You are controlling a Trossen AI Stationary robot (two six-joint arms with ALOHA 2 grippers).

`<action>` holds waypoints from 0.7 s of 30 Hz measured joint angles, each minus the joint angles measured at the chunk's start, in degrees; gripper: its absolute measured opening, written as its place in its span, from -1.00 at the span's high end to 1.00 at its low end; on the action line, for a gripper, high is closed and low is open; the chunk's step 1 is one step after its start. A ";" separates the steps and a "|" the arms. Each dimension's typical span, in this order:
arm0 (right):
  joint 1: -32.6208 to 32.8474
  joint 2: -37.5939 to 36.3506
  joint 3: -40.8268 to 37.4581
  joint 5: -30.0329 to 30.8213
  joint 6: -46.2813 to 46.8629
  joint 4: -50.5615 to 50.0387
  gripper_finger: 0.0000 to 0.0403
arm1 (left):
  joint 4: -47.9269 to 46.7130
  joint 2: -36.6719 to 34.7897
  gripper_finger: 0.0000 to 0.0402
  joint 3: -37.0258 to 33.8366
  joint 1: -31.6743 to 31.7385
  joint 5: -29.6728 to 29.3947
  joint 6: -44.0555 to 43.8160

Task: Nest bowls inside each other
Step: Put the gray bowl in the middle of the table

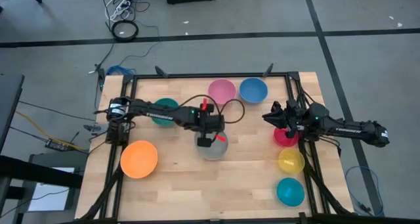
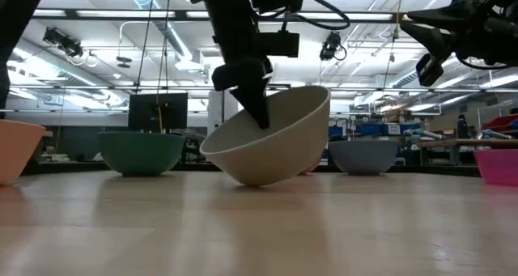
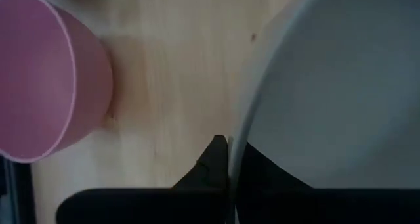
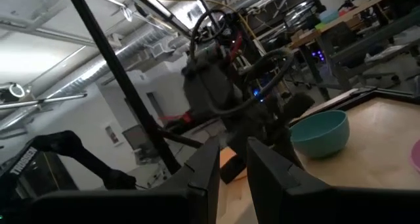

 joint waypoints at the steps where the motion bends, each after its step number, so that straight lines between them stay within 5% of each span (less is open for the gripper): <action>1: 0.00 0.00 -0.02 0.00 -0.18 -0.30 0.67 | 0.10 0.00 0.95 0.00 0.61 0.87 0.21; 12: 0.00 0.02 -0.01 0.00 -0.34 -3.59 0.67 | -1.62 2.05 0.85 -0.12 3.14 12.54 -0.51; 21: -0.01 0.36 -0.01 0.01 -1.49 -4.55 0.67 | -1.61 2.95 0.51 -0.37 3.13 9.54 -1.90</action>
